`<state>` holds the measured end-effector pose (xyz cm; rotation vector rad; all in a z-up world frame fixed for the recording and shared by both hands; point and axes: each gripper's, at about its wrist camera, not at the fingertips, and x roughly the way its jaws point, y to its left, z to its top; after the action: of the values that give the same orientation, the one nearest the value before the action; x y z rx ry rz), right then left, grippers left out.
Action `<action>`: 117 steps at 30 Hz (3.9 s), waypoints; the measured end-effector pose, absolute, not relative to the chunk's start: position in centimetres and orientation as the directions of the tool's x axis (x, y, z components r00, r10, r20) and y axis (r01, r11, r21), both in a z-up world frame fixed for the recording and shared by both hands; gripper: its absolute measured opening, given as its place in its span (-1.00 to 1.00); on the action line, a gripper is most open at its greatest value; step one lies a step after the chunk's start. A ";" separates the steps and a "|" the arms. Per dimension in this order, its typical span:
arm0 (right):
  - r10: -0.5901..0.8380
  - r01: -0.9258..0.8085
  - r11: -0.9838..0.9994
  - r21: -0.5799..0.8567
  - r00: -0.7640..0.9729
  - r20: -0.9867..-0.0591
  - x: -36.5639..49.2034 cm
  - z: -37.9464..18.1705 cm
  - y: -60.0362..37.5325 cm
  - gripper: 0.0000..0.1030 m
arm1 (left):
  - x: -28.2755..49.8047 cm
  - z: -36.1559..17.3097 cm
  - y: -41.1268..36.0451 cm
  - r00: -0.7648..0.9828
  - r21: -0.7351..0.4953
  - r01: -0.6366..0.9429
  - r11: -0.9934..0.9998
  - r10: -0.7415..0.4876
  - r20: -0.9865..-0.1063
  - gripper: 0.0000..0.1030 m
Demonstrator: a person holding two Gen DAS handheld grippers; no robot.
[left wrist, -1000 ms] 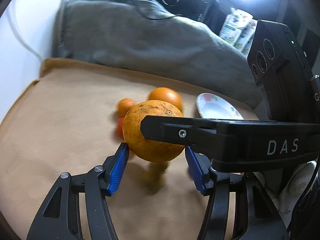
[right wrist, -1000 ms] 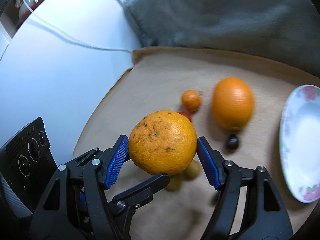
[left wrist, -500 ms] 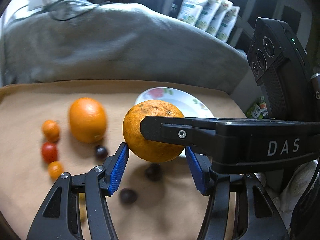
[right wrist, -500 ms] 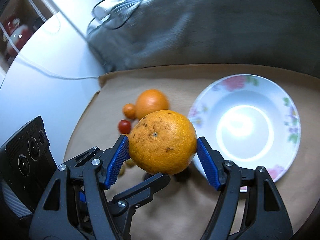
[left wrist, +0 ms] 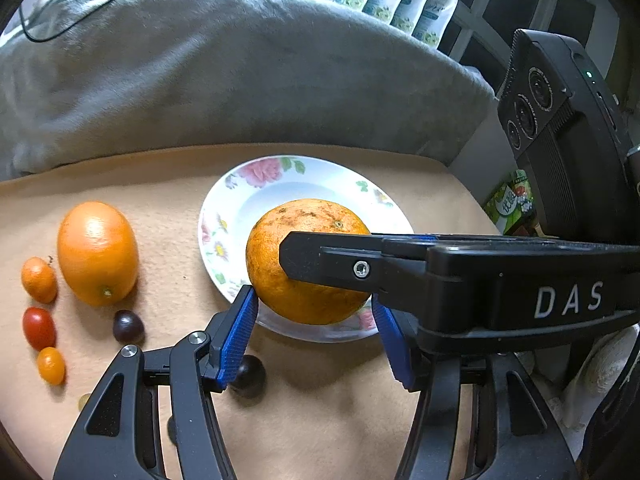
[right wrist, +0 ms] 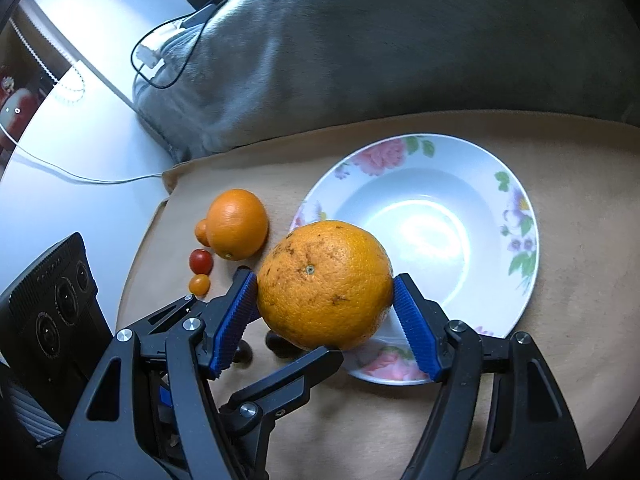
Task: Organize fruits
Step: 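Carry the spotted orange with the right gripper and lower it onto the plate, then open the right gripper and lift it off the spotted orange, then move the right tool over to the bright oval orange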
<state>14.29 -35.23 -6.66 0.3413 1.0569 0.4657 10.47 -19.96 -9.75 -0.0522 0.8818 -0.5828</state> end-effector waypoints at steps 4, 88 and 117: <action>0.519 -0.189 0.853 0.487 0.405 -0.753 14.5 -7.2 -35.5 0.42 | 10.5 -10.0 -20.2 0.478 -0.282 0.460 0.842 -0.503 -0.720 0.14; 0.492 -0.349 0.863 0.365 0.423 -0.761 18.3 -5.0 -24.1 0.79 | 9.1 -10.5 0.6 0.630 -0.332 0.210 0.920 -0.387 -0.673 0.12; 0.496 -0.380 0.846 0.374 0.302 -0.814 21.6 -8.6 -20.6 0.72 | 13.1 -11.6 -4.4 0.539 -0.399 0.286 0.871 -0.491 -0.685 0.04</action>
<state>21.58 -20.61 -8.62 0.1183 1.1230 0.5824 13.08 -4.41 -11.61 -0.2518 0.8888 -0.4675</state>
